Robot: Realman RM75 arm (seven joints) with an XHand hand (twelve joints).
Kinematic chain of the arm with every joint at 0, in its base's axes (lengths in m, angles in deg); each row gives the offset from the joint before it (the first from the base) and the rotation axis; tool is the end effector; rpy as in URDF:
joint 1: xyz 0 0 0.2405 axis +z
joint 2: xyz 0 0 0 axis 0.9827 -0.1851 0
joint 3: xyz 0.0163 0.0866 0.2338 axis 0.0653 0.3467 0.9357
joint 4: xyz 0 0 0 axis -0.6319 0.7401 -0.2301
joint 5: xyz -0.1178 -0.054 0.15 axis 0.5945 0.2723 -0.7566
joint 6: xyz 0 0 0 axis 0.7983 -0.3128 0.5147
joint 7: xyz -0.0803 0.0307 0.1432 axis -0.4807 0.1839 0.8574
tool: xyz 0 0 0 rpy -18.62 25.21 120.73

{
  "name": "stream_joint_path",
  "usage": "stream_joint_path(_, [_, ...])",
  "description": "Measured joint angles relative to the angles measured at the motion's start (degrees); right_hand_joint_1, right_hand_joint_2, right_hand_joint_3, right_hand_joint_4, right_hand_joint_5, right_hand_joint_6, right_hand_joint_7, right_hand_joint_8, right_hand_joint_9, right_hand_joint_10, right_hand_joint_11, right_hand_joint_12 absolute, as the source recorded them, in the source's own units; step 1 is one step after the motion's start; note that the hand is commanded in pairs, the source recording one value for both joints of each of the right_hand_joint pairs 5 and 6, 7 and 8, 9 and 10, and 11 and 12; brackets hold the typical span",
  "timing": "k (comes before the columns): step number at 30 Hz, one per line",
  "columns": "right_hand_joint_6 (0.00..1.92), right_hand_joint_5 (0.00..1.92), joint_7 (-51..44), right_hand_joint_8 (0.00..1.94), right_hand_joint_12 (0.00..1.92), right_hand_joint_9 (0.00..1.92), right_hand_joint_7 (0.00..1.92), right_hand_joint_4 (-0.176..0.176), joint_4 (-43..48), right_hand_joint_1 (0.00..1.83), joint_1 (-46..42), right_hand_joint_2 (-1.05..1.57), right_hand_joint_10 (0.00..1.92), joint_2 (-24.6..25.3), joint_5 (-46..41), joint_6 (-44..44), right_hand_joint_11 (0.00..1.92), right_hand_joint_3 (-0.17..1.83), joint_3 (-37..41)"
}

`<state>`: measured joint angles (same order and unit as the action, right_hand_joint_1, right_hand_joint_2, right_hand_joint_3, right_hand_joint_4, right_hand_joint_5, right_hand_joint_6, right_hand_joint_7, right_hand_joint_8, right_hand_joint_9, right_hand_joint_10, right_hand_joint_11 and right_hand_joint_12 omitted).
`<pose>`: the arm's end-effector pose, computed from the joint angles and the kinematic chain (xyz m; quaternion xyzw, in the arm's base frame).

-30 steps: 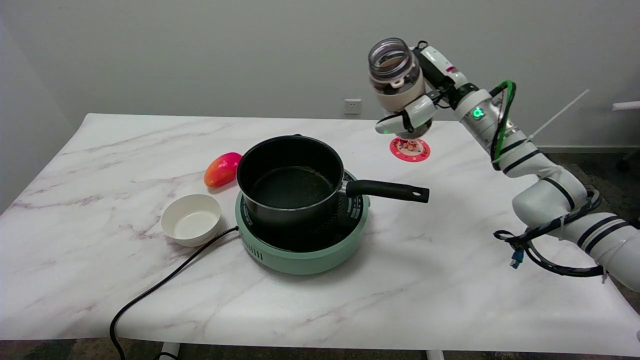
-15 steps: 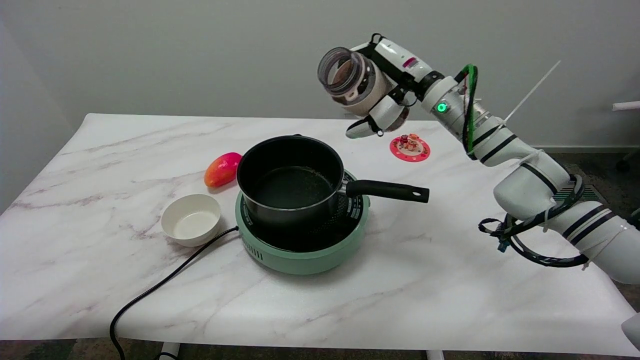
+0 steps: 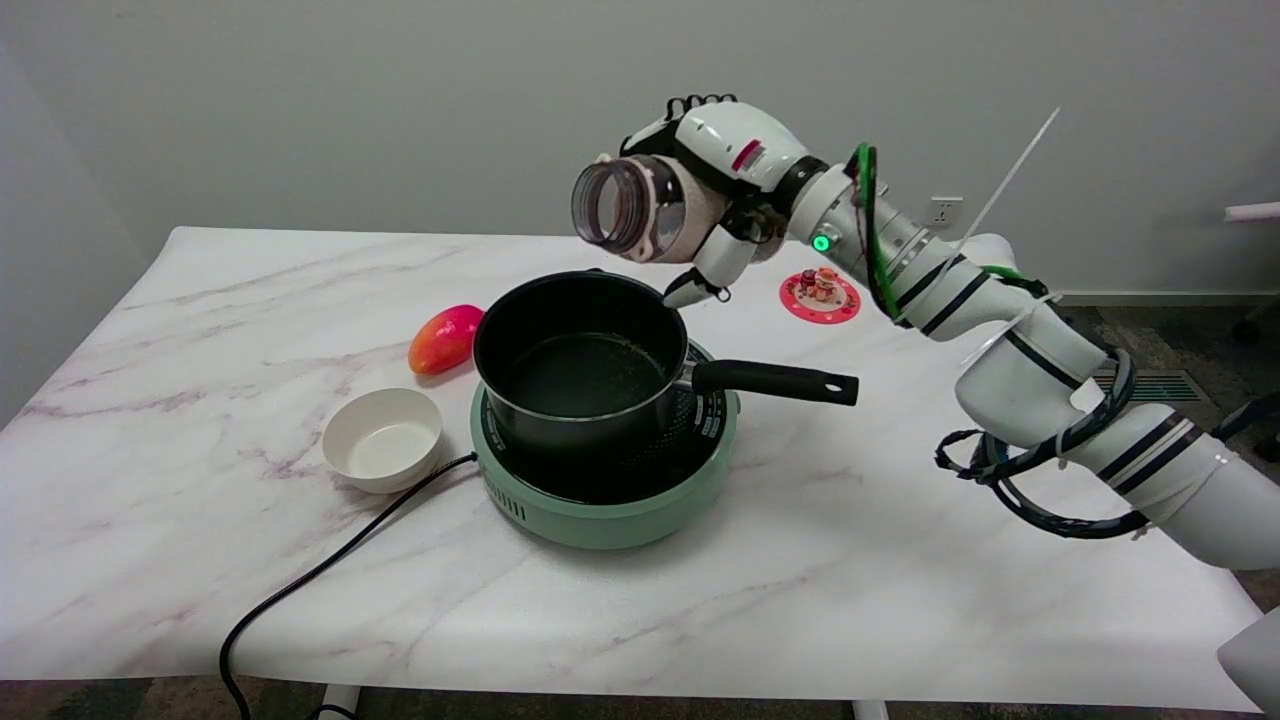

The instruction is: Pour the contents of the bottle into the soup pot.

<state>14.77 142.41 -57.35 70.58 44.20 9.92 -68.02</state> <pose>-0.1024 -0.4040 0.2827 0.8522 -0.0060 0.1752 0.4931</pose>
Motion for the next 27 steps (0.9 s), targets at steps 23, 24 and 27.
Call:
stream_joint_path(23, [1.92,1.92,-2.0,1.92,1.2,1.31,1.92,0.0,4.0,1.45,0.7,1.25,1.31,1.6,25.1,7.1,1.2,0.54,-3.5])
stream_joint_path(24, [1.92,1.92,-2.1,1.92,1.2,1.31,1.92,0.0,4.1,1.45,0.6,1.25,1.31,1.7,25.9,7.3,1.2,0.54,-3.6])
stream_joint_path(27, [1.92,1.92,-2.1,1.92,1.2,1.3,1.92,0.0,4.0,1.45,0.3,1.25,1.3,1.7,28.4,8.1,1.2,0.54,-3.9])
